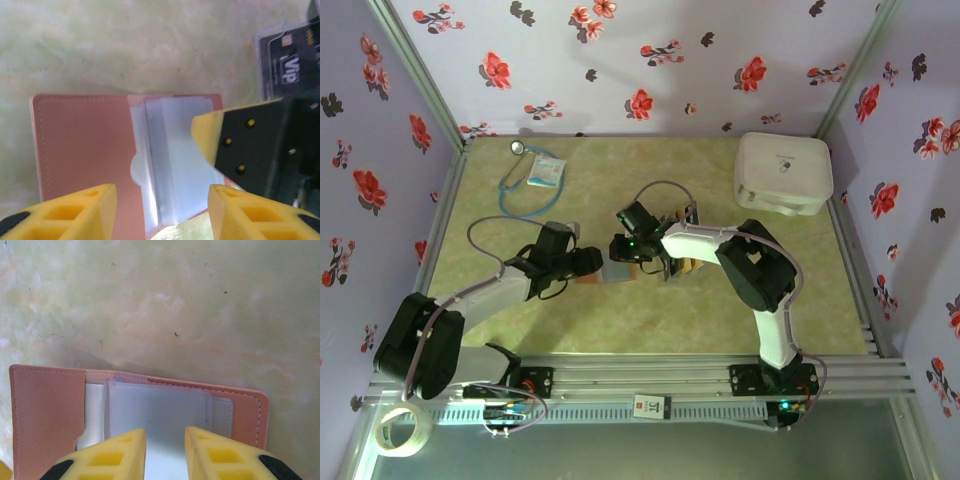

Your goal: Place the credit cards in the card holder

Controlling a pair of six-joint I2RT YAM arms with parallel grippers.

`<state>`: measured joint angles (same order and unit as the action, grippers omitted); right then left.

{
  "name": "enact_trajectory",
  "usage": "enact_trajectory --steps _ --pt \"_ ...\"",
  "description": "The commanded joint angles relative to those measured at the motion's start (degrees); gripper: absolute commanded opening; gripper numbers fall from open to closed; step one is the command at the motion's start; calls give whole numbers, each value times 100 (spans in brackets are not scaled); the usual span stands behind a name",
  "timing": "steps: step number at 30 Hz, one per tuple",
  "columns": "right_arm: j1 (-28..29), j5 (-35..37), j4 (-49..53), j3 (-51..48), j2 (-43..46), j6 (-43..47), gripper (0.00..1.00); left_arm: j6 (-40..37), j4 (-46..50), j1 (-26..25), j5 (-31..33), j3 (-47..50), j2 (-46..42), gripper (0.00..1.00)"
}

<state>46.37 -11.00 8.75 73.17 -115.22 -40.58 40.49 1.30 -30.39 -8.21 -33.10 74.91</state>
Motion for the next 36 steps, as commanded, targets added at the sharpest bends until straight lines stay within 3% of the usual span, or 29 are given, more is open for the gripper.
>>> enact_trajectory --steps 1,16,22,36 --pt "-29 -68 -38 -72 -148 -57 26 196 -146 -37 -53 235 63 51" --pt "25 -332 -161 22 -271 -229 26 -448 -759 103 80 508 552 52" --pt "42 -385 -199 119 -311 -306 26 -679 -841 99 -13 511 429 59" --pt "41 -446 -306 90 -387 -407 26 -1244 -193 -15 196 66 758 61"
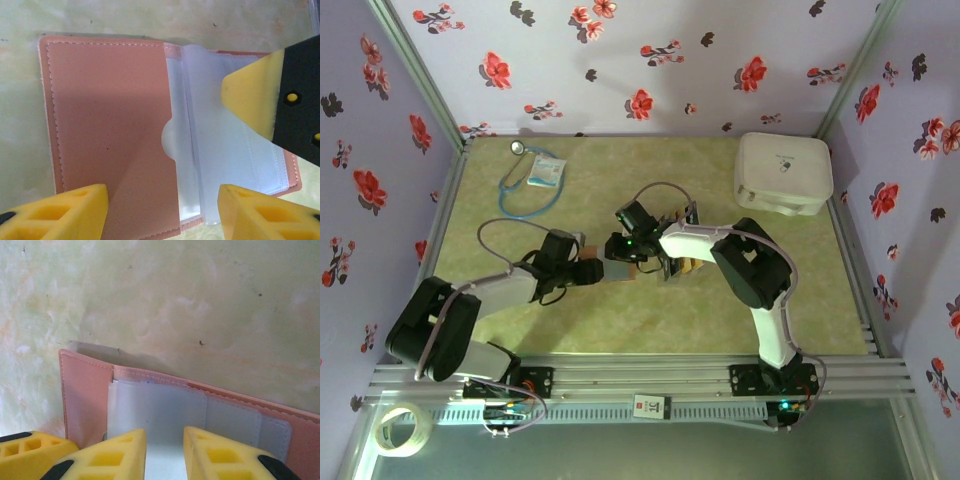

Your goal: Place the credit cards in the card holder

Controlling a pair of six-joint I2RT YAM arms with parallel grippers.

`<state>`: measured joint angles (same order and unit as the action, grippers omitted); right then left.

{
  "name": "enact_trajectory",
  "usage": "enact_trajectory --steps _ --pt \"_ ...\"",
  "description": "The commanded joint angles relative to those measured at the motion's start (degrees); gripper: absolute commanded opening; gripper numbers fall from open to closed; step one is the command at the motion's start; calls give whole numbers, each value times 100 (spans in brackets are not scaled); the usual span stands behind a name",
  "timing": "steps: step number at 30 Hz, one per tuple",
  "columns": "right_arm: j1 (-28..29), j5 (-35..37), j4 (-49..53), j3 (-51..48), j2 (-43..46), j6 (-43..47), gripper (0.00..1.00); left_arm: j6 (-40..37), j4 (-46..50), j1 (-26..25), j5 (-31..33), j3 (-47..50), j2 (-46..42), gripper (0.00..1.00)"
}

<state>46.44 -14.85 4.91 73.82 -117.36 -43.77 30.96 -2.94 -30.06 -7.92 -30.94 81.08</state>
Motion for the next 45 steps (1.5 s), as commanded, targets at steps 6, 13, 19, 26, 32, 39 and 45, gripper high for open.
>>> enact_trajectory --steps 6,13,19,26,32,39,45 --pt "38 -79 42 12 -180 -117 26 -396 275 -147 236 -271 214 62" --pt "39 -97 8 8 -187 -152 26 -588 558 -279 559 -473 493 62" --pt "36 -112 31 78 -159 -148 26 -688 742 -350 814 -539 750 59" --pt "-146 -69 64 61 170 -123 38 -671 804 -378 924 -546 1001 50" --pt "-308 6 29 -140 484 -131 48 -653 762 -398 925 -544 1094 50" --pt "-370 28 -128 -382 506 -202 50 -644 720 -404 924 -551 1165 50" --pt "-368 -54 -198 -378 366 -233 49 -636 699 -405 926 -562 1195 50"
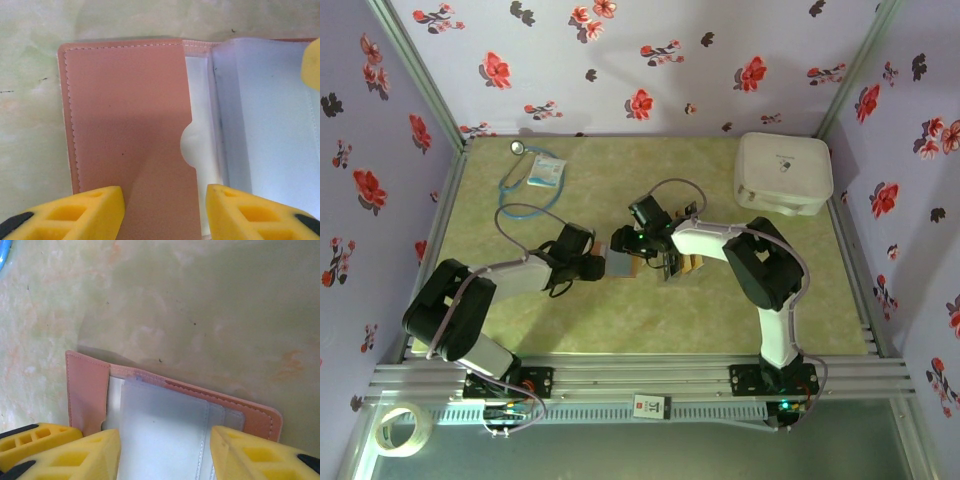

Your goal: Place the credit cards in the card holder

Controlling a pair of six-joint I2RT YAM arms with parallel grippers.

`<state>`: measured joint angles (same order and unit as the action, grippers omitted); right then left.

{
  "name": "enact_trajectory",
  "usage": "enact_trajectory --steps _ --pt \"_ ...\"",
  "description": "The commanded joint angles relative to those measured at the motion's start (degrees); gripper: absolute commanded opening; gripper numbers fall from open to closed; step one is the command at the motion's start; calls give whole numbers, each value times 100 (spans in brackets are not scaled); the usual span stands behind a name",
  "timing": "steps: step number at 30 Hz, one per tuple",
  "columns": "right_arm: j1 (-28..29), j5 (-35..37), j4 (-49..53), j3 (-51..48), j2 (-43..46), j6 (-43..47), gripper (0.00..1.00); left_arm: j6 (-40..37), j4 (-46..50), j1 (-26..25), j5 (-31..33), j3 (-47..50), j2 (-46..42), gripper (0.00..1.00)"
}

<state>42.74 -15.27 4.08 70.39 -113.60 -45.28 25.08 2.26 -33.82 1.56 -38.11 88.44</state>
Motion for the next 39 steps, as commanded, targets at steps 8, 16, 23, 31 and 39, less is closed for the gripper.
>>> enact_trajectory --steps 8,16,23,31,39 --pt "5 -38 -157 -91 134 -48 32 -23 220 -28 -20 123 272 51" --pt "6 -32 -93 -63 19 14 20 45 93 -28 -18 181 100 58" --pt "10 -110 -202 -42 -239 -54 15 58 -101 -28 -42 264 -133 68" --pt "83 -201 -239 109 -471 -95 12 34 -199 -34 -147 304 -168 71" --pt "169 -220 -204 247 -570 -113 12 32 -231 -28 -165 287 -98 71"
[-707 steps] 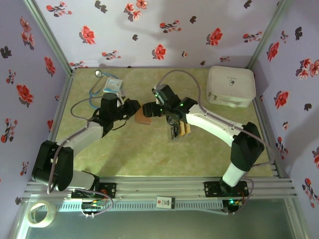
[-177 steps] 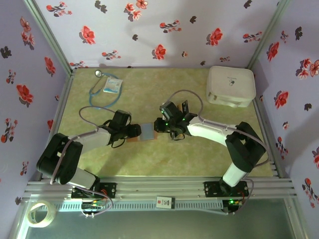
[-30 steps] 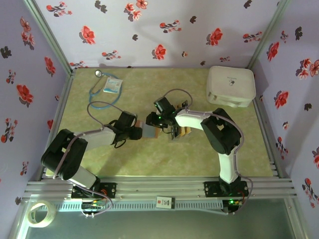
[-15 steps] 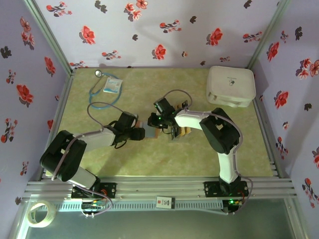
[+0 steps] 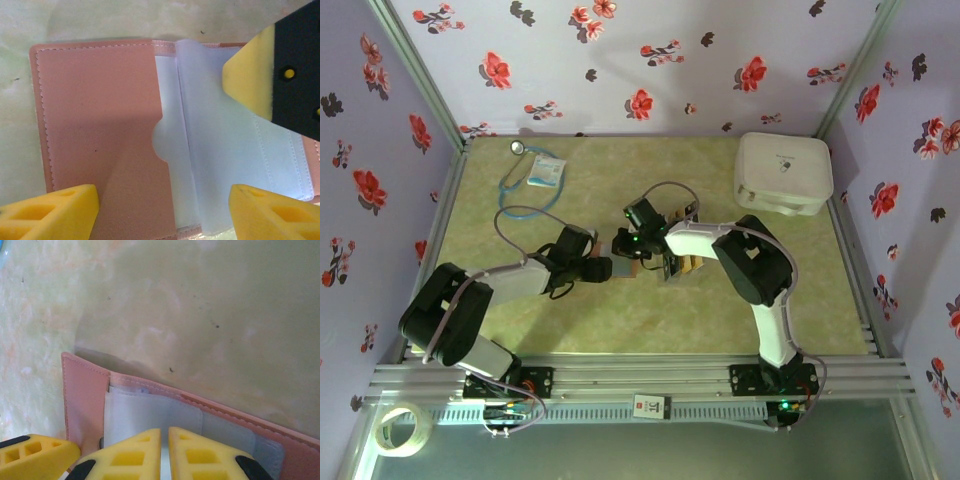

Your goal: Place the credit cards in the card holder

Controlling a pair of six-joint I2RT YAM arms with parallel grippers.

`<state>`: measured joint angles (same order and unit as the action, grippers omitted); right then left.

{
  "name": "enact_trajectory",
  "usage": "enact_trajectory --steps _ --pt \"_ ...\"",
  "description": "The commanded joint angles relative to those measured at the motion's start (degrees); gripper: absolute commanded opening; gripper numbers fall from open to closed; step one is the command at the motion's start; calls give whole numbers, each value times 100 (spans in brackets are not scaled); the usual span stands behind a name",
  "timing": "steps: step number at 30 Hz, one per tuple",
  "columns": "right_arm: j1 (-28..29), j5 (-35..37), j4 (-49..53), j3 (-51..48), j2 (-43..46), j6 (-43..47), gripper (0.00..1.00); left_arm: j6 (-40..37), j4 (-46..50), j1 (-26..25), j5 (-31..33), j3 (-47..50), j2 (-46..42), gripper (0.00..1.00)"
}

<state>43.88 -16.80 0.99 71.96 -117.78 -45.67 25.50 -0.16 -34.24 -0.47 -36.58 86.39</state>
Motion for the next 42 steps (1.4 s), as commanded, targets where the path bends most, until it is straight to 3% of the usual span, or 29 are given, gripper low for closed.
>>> enact_trajectory --steps 1,6,12,23,42 --pt "59 -69 95 90 -156 -76 12 -19 0 6 40 136 137 72" --pt "59 -62 91 94 -156 -91 12 -71 71 14 98 73 344 71" --pt "59 -104 117 153 -70 -101 17 -97 326 14 317 -4 650 62" --pt "-177 167 164 -209 625 -58 49 -81 350 -14 359 -23 880 60" --pt "-82 -91 -83 -129 217 -205 47 -71 328 -35 355 -13 853 60"
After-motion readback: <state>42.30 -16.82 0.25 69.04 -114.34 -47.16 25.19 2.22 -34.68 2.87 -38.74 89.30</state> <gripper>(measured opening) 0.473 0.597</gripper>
